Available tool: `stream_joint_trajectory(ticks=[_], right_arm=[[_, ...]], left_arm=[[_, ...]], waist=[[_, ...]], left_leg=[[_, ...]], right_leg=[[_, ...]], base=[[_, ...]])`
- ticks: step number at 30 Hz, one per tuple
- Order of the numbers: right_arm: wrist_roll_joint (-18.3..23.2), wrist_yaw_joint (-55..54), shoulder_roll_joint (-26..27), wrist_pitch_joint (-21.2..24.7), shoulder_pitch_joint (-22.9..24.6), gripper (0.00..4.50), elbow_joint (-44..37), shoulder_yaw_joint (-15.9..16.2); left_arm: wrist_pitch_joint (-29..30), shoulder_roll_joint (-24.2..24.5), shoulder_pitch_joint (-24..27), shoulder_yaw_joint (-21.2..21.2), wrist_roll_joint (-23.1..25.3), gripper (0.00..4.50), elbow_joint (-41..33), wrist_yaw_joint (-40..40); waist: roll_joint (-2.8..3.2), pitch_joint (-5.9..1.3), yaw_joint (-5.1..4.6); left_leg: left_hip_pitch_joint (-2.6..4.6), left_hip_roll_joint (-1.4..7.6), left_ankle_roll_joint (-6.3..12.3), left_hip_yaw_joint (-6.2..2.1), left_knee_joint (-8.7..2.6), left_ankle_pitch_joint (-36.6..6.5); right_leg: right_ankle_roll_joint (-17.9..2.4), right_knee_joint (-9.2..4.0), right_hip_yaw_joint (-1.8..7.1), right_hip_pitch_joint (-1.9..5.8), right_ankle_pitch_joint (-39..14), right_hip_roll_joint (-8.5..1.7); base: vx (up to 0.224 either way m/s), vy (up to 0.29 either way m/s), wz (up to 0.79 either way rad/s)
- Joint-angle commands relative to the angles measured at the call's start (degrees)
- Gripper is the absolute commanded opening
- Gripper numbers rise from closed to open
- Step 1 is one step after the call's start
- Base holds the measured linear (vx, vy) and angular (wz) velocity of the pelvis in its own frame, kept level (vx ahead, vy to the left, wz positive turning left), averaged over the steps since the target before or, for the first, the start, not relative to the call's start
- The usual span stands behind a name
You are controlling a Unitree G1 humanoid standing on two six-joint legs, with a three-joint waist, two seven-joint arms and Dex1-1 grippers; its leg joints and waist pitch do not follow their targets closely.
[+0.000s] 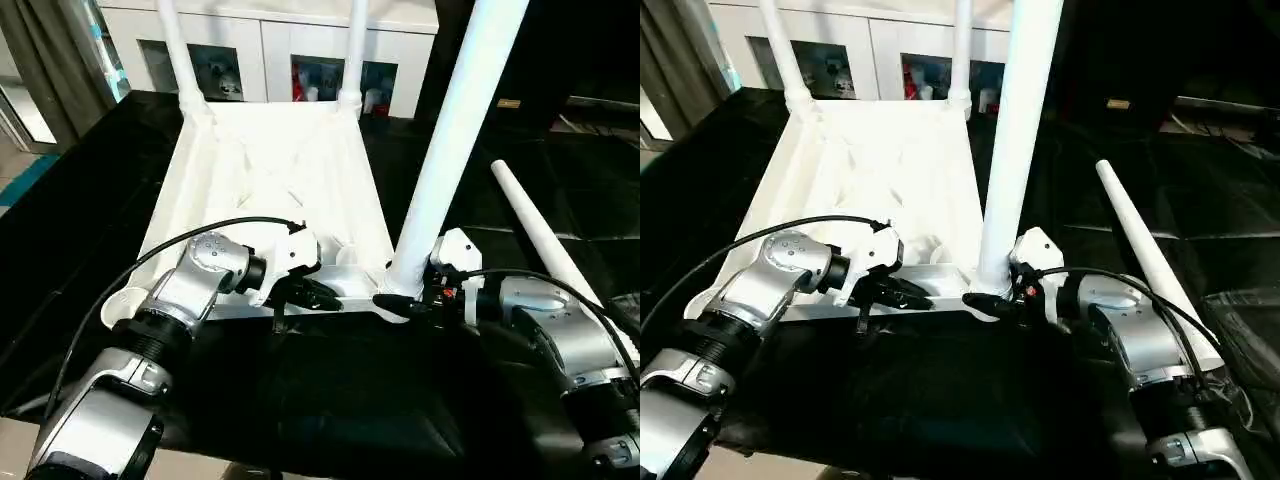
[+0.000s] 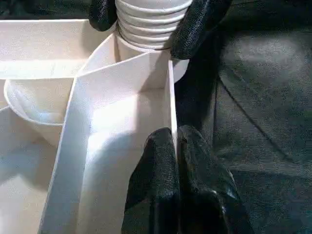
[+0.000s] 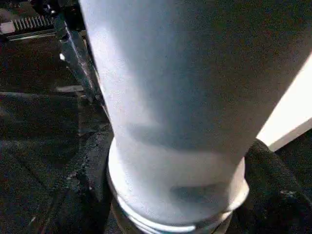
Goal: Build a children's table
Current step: Rotate leg to tighten
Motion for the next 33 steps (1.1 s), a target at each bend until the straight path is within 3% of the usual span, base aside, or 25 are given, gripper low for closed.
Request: stream_joint_trajectory(ticks=[1,5,10,12,13,16,17,19,23,25,26,28,30,33], right_arm=[[0.3,0.5,0.3,0.3,0.9,2.77,-1.1,0.6],[1.0,-0.2,1.2,0.6,1.6,2.77,-0.9,0.2],[0.6,-14.2,8.5,1.2,1.0,2.77,6.5,-4.5],[0.5,-18.7,10.8,1.3,0.2,2.77,9.1,-5.9],[0.2,-25.1,14.0,1.0,-1.3,2.77,12.9,-7.7],[-0.2,-35.5,18.8,0.2,-4.7,2.77,19.8,-10.4],[-0.3,-39.9,20.8,-0.6,-6.6,2.77,23.1,-11.5],[-0.6,-45.7,23.6,-2.2,-9.7,2.77,28.2,-13.0],[-1.7,-46.2,25.2,-4.5,-12.8,2.77,31.8,-12.0],[-1.7,-45.9,25.3,-4.8,-12.8,3.33,31.7,-12.0],[-2.0,-45.3,25.7,-5.7,-13.1,3.47,31.9,-12.3],[-2.4,-44.5,25.9,-6.6,-13.5,3.53,32.2,-12.4],[-4.4,-43.6,25.0,-8.8,-13.6,3.84,31.9,-10.7],[-5.2,-38.8,23.1,-10.6,-13.2,3.84,30.3,-8.7]], left_arm=[[-2.0,-1.1,-0.8,0.1,-1.8,0.0,-3.4,-1.1],[-2.0,-1.2,-0.8,-0.1,-1.1,0.0,-2.8,-0.1],[-0.3,-4.5,-3.2,1.3,1.8,0.0,2.9,10.5],[0.1,-5.7,-4.0,1.7,2.3,0.0,4.5,13.2],[1.2,-7.7,-5.2,2.2,2.8,0.0,6.8,17.5],[3.0,-11.6,-7.2,3.1,3.5,0.0,10.5,25.3],[3.4,-13.3,-7.9,3.1,4.2,0.0,12.2,28.4],[3.8,-15.9,-9.0,2.7,5.6,0.0,14.9,32.9],[3.4,-18.0,-9.1,1.7,6.5,0.0,15.9,34.8],[3.4,-18.0,-9.0,1.6,6.5,0.0,15.7,34.5],[2.8,-18.3,-8.9,1.7,6.5,0.0,15.8,34.0],[2.1,-18.3,-8.9,1.8,6.3,0.0,16.0,33.3],[0.7,-17.7,-8.6,1.7,6.2,0.0,16.0,31.9],[-1.1,-16.4,-8.1,1.5,6.0,0.0,15.6,29.2]], waist=[[-0.18,-5.41,-0.25],[-0.31,-5.45,-0.26],[-0.31,-5.39,-0.74],[-0.28,-5.2,-1.21],[0.16,-5.26,-1.42],[0.03,-5.07,-2.63],[0.27,-5.12,-2.9],[0.08,-5.05,-3.62],[0.2,-5.21,-4.04],[0.16,-5.21,-4.04],[-0.14,-5.29,-4.08],[-0.01,-5.29,-4.07],[-0.01,-5.38,-4.03],[-0.03,-5.37,-4.11]], left_leg=[[2.02,3.95,2.02,-2.23,-3.9,-11.1],[2.02,3.91,1.69,-2.26,-3.87,-11.3],[2.07,3.69,0.47,-2.5,-3.93,-12.2],[2.13,3.57,-0.59,-2.67,-4.16,-14.1],[2.15,3.62,-0.83,-2.72,-4.12,-14.8],[1.86,3.45,-2.26,-3.07,-4.35,-16.4],[2.09,3.29,-2.39,-3.18,-4.33,-17.3],[2.2,3.06,-2.29,-3.05,-4.09,-18.5],[2.03,3.04,-1.07,-3.23,-4.1,-18.6],[2.08,3.07,-0.26,-3.13,-4.09,-18.1],[1.98,3.05,0.09,-3.06,-4.03,-17.6],[1.83,3.11,0.56,-3.15,-4.05,-17.1],[1.83,3.19,0.57,-3.14,-4.06,-16.7],[1.74,3.11,1.0,-3.1,-4.04,-16.5]], right_leg=[[-13.0,-3.46,3.15,2.81,-13.1,-4.3],[-12.6,-3.54,3.19,2.83,-13.8,-4.34],[-12.1,-3.96,3.08,2.72,-16.0,-4.51],[-11.2,-4.37,2.95,2.7,-19.0,-4.43],[-11.3,-4.25,3.02,2.49,-19.3,-4.56],[-10.6,-4.52,2.81,2.92,-21.3,-4.55],[-10.5,-4.79,2.67,2.89,-21.8,-4.44],[-10.6,-5.2,2.68,2.66,-22.6,-4.49],[-10.8,-5.29,2.42,3.06,-20.8,-4.32],[-11.5,-5.14,2.49,3.03,-19.0,-4.19],[-11.8,-5.04,2.5,3.13,-18.5,-4.18],[-12.0,-4.96,2.48,3.25,-18.4,-4.29],[-12.4,-4.77,2.47,3.21,-17.5,-4.24],[-12.6,-4.71,2.46,3.4,-16.8,-4.23]], base=[[0.0,0.0,0.0],[0.0,0.0,0.0],[0.0,0.0,0.0],[0.0,0.0,0.0],[0.0,0.0,0.0],[0.0,0.0,0.0],[0.0,0.0,0.0],[0.0,0.0,0.0],[0.0,0.0,0.0],[0.0,0.0,0.0],[0.0,0.0,0.0],[0.0,0.0,0.0],[0.0,0.0,0.0],[0.0,0.0,0.0]])
